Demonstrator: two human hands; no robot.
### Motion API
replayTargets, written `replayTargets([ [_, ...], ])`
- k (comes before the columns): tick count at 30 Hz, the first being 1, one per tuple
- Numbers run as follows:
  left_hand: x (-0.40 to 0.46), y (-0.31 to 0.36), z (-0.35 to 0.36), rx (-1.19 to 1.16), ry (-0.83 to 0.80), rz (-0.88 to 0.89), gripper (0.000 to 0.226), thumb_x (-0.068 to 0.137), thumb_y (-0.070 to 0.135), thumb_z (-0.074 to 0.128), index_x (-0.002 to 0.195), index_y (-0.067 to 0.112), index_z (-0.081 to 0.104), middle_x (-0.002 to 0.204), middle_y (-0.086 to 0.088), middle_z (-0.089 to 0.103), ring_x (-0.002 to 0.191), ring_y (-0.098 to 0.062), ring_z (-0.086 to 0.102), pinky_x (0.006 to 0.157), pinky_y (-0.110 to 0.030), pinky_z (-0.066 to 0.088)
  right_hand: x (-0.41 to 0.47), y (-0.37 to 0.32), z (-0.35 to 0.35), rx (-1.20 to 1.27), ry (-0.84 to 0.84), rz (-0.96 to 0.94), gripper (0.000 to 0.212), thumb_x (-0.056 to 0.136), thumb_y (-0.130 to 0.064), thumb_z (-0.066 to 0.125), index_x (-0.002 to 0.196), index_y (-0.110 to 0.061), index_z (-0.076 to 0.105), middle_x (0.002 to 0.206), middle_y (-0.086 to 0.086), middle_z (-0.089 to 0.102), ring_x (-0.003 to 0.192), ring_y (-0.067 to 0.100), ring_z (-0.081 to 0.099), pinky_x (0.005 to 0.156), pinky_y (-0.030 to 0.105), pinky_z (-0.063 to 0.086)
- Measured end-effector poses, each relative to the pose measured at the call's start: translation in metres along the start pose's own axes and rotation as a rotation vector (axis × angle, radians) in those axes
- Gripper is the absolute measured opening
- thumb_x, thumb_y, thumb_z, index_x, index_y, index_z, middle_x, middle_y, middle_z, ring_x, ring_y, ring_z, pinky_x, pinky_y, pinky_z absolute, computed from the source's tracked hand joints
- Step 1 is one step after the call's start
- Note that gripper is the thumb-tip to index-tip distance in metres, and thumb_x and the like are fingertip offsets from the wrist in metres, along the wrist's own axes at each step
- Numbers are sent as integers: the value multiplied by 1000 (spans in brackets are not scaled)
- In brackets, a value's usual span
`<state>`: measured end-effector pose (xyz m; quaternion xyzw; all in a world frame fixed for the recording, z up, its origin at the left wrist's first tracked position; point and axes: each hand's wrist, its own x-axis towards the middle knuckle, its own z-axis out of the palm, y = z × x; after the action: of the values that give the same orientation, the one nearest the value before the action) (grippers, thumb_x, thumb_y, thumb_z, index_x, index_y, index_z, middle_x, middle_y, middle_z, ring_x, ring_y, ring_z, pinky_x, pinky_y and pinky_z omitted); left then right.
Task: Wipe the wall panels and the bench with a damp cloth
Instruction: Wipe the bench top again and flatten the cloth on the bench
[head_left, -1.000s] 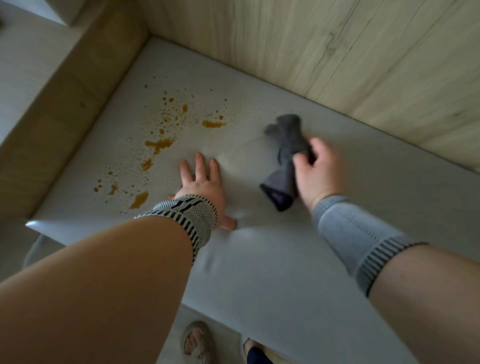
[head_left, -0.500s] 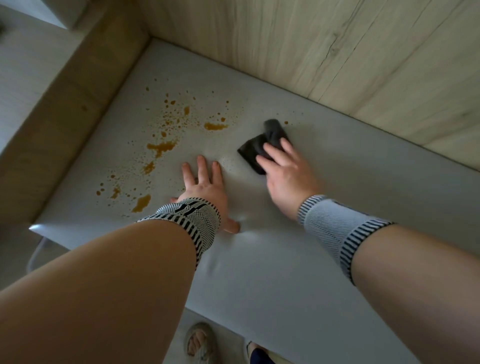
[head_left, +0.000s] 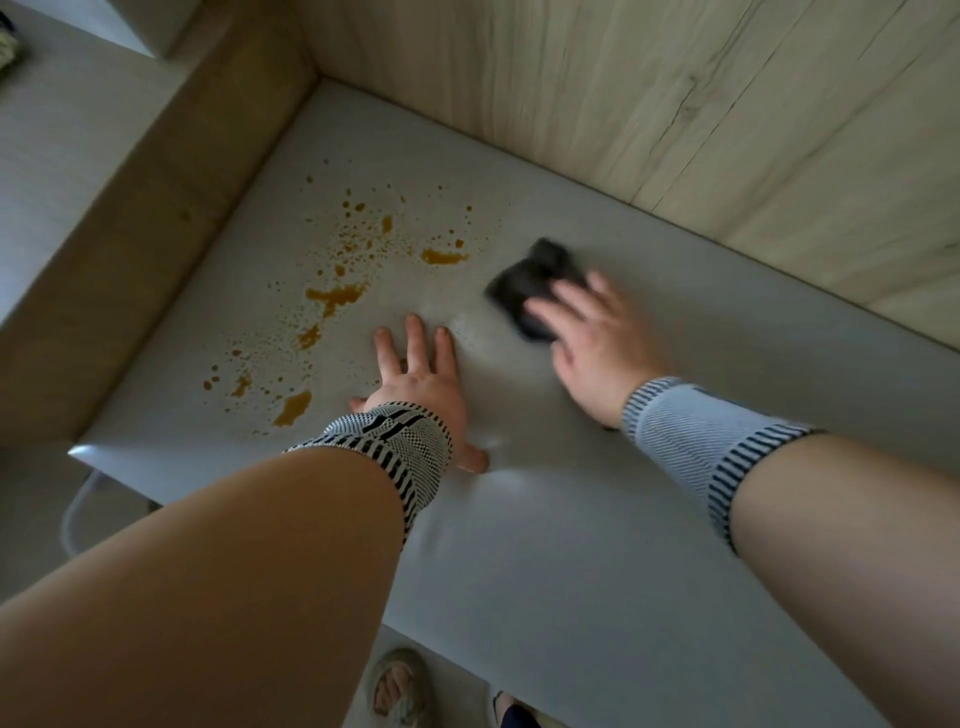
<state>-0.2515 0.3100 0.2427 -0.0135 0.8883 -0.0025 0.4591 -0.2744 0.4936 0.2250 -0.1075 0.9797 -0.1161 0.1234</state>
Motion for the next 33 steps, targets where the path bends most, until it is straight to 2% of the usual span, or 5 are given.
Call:
replayTargets([
  [5,1,1,-1,-6,-20,-11,149,64,56,85,148,18,-32,152,-6,-44,143,-39,-31,112,-67,25,18,31,-12,74,264,756,43,96,-20,42,139,-23,46,145,5,46,140,34,26,115,43,21],
  [12,-1,0,0,37,-10,-6,143,64,60,83,154,18,-20,154,-6,-41,144,-41,-30,112,-63,30,-6,-37,22,104,19,-329,40,84,-16,48,118,-17,70,131,13,61,123,48,48,103,57,41],
  [20,0,2,0,-11,-26,-10,149,64,56,85,148,18,-32,152,-5,-44,143,-39,-31,113,-67,25,-1,3,4,124,242,626,52,95,-24,47,147,-23,39,157,8,25,143,35,18,119,40,16],
  [27,0,1,0,-1,-12,-11,149,63,59,84,149,19,-31,153,-5,-42,143,-39,-31,111,-66,28,-33,-5,28,15,149,-259,47,78,-20,41,112,-12,72,121,18,65,109,50,59,87,61,50],
  [33,1,2,-2,-17,-42,-18,148,66,55,84,148,18,-33,151,-6,-45,142,-40,-32,109,-72,24,-6,31,3,124,286,701,57,90,-23,52,145,-15,40,155,16,28,145,38,15,119,45,12],
])
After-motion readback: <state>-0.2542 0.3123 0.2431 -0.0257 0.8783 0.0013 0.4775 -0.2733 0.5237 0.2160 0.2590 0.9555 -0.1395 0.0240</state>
